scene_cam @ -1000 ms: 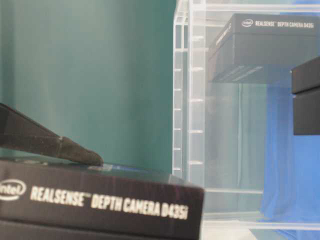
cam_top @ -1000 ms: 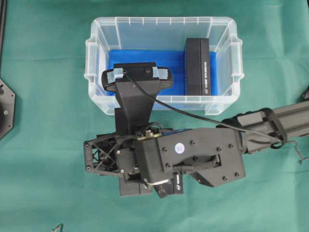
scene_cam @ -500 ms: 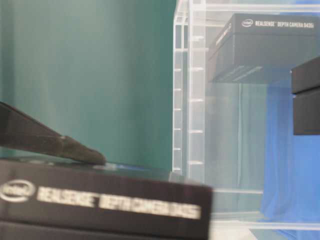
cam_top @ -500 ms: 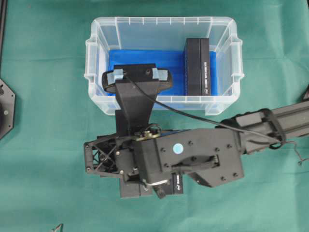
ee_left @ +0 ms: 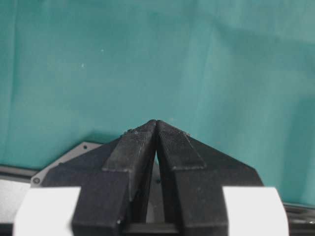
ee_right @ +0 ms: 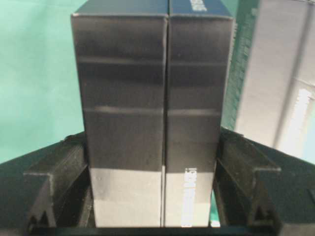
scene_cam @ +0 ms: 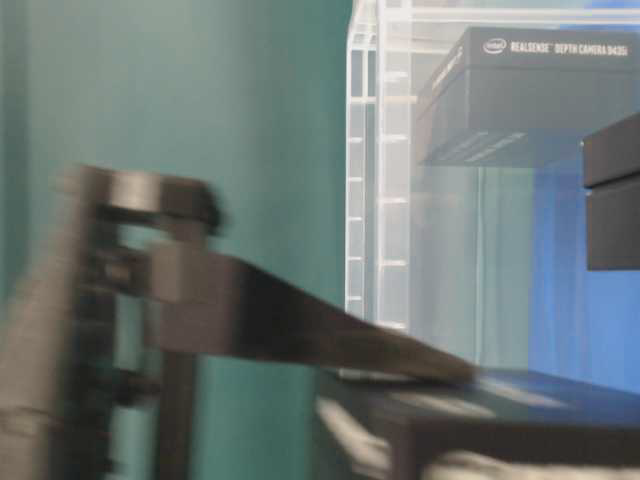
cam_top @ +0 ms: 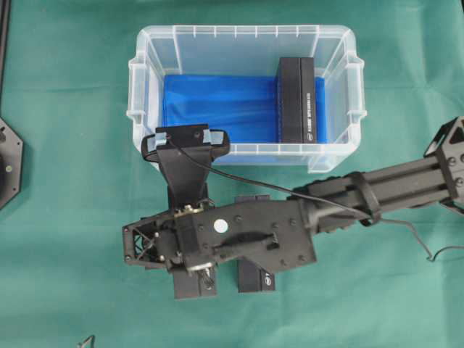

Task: Take the box out of the case with the right arm.
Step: 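Carry the box forward and lower it left of the first box, then open the right gripper, release the box, and withdraw to the right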

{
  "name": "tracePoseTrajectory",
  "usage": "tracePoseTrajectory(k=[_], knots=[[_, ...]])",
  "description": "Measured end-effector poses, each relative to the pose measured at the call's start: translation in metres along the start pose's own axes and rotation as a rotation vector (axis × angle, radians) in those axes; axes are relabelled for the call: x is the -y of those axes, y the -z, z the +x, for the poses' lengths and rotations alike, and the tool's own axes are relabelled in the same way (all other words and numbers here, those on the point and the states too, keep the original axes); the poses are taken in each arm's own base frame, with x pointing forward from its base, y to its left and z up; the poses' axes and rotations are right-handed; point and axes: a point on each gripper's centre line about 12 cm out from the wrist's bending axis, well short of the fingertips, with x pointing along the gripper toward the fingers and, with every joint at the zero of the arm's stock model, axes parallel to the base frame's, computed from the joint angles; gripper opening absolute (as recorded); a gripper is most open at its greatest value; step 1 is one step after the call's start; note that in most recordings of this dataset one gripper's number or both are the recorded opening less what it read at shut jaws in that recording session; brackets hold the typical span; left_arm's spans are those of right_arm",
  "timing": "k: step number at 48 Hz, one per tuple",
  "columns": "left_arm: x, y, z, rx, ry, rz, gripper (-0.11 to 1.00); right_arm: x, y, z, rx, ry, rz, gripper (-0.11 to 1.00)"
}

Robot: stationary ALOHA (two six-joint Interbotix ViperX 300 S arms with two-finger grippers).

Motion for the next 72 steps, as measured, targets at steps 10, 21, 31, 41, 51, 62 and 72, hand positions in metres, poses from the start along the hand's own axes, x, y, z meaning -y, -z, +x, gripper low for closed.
tracePoseTrajectory(k=[10,21,31,41,51,62,72], knots=[[0.0,0.0,0.0,0.0,0.0,0.0,0.02,0.002,0.001,0.04,-0.037,-0.001,0.023,0.68],[0.0,0.0,0.0,0.001,0.0,0.002,0.02,0.006,0.003,0.065,-0.06,-0.007,0.046,0.68],[0.0,0.0,0.0,0.001,0.0,0.0,0.02,0.006,0.0,0.069,-0.061,-0.008,0.052,0.68],[0.0,0.0,0.0,0.001,0.0,0.003,0.02,0.005,-0.002,0.07,-0.06,-0.008,0.056,0.68],[0.0,0.0,0.0,0.003,0.001,0.005,0.02,0.005,-0.002,0.07,-0.063,-0.007,0.057,0.68],[0.0,0.0,0.0,0.003,0.001,0.005,0.02,0.008,0.0,0.073,-0.075,0.003,0.058,0.68],[0.0,0.0,0.0,0.003,0.001,0.003,0.02,0.007,0.001,0.079,-0.083,-0.012,0.053,0.73]])
